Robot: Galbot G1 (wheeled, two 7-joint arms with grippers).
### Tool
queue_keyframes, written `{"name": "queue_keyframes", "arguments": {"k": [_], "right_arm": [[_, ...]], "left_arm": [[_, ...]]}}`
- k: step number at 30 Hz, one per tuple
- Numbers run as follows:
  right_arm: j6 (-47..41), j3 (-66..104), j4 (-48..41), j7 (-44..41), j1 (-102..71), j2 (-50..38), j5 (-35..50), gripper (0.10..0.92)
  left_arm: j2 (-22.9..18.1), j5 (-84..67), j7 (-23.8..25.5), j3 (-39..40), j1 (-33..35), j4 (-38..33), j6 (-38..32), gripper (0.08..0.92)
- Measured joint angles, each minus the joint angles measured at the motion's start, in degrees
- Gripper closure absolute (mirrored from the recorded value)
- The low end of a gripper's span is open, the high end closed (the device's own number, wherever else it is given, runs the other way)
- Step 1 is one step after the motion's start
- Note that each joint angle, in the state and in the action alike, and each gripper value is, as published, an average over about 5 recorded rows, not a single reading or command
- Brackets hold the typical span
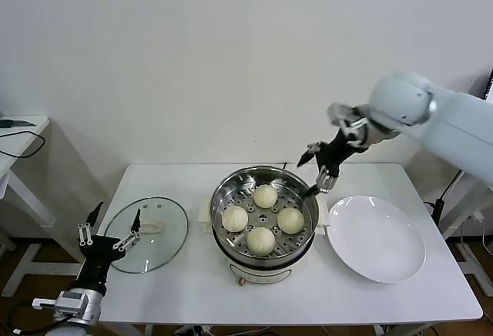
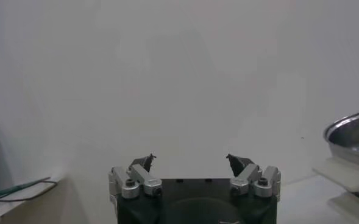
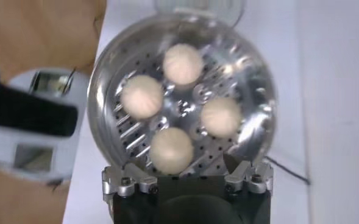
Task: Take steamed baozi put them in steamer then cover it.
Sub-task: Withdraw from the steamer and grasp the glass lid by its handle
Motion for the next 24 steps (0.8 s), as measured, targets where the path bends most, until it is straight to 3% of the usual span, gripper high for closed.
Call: {"name": "queue_keyframes", "arguments": {"k": [11, 24], "right_arm": [[14.1, 37.5, 4.2, 26.2, -37.7, -4.2, 7.9, 0.203], [30.7, 72.0, 13.6, 50.5, -80.1, 14.7, 1.1, 0.203]], "left_arm": [[-0.1, 0.4, -0.5, 1.0, -1.0, -0.2, 0.2, 0.177], [-0.5, 0.0, -1.5, 1.8, -3.5, 2.8, -1.4, 0.177]]}}
